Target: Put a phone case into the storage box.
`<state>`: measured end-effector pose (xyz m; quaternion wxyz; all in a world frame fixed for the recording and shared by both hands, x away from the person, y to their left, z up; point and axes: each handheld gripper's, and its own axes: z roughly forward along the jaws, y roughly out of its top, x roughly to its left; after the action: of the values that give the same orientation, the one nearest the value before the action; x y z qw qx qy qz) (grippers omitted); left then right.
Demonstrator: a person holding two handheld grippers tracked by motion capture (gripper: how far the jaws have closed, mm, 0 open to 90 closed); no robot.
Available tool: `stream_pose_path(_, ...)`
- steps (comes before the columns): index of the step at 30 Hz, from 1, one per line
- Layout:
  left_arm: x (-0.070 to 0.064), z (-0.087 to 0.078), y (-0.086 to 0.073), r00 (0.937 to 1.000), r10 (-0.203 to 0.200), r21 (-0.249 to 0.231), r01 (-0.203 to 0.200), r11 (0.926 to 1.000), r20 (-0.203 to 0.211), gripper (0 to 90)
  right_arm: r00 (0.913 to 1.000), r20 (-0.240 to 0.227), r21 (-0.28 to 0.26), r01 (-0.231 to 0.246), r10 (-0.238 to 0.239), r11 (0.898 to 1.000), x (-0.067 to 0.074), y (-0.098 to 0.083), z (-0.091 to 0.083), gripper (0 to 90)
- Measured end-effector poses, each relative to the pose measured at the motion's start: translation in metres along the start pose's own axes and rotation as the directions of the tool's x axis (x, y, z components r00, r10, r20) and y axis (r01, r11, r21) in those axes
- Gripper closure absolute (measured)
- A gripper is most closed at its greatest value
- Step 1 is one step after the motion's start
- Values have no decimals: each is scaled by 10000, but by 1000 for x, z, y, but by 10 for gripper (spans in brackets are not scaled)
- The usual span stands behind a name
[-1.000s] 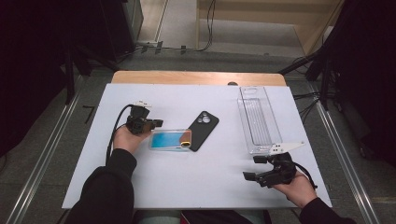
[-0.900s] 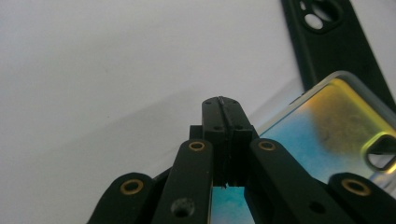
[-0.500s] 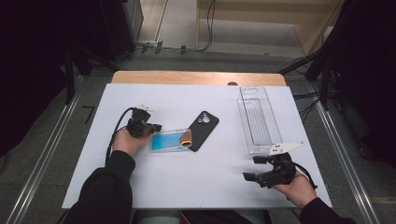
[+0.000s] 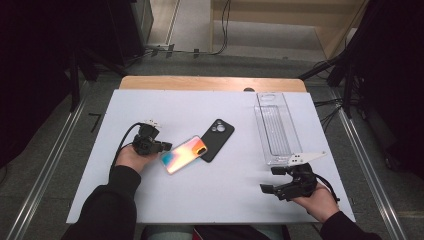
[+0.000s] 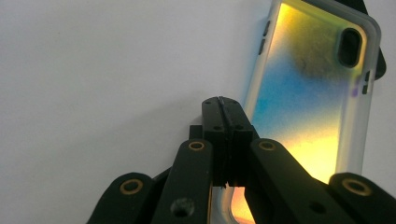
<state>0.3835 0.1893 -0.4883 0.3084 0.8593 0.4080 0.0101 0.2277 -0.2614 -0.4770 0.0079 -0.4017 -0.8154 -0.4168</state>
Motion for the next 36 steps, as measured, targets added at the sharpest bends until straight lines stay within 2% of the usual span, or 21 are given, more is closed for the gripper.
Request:
stream_pose_path(5,-1,-2,-3,9995,-258,-117,260,9996,174,891,10000,3,-4,-10,10,10000,-1,0,0,131)
stream_pose_path(7,2,-3,-3,9987,-443,-253,450,9987,260,836,10000,1,-32,-15,15,10000,-1,0,-1,131)
stream_pose_path(10,3,-9,-2,9965,-667,-735,703,9948,505,789,10000,6,-54,-2,2,10000,-1,0,-1,131)
stream_pose_path(12,3,-17,-1,9948,-719,-1125,798,9904,722,691,10000,17,-76,-13,13,10000,-1,1,0,131)
stream_pose_path(14,1,-24,-1,9935,-615,-1468,752,9863,955,577,10000,14,-97,-6,6,10000,-1,1,0,131)
stream_pose_path(16,-4,-29,-4,9924,-355,-1545,536,9865,1179,472,10000,23,-136,15,-15,9999,-1,1,-1,131)
stream_pose_path(18,-11,-33,-7,9937,94,-1545,80,9880,1120,409,10000,52,-160,20,-20,9999,-1,1,0,131)
stream_pose_path(21,-21,-37,-12,9917,431,-1549,-240,9876,1211,400,9999,32,-163,-108,108,9998,0,0,0,131)
stream_pose_path(24,-28,-42,-15,9874,322,-1740,-48,9847,1548,362,9999,24,-185,-120,120,9998,0,1,1,131)
stream_pose_path(29,-38,-48,-23,9795,430,-1918,-45,9814,1970,325,10000,42,-240,-90,91,9997,-1,1,1,131)
stream_pose_path(33,-47,-52,-30,9800,475,-1782,-126,9839,1931,296,9999,62,-238,-124,126,9996,-1,2,4,131)
stream_pose_path(36,-55,-54,-36,9808,620,-1849,-272,9824,1847,295,10000,-10,-182,-53,53,9998,0,3,7,131)
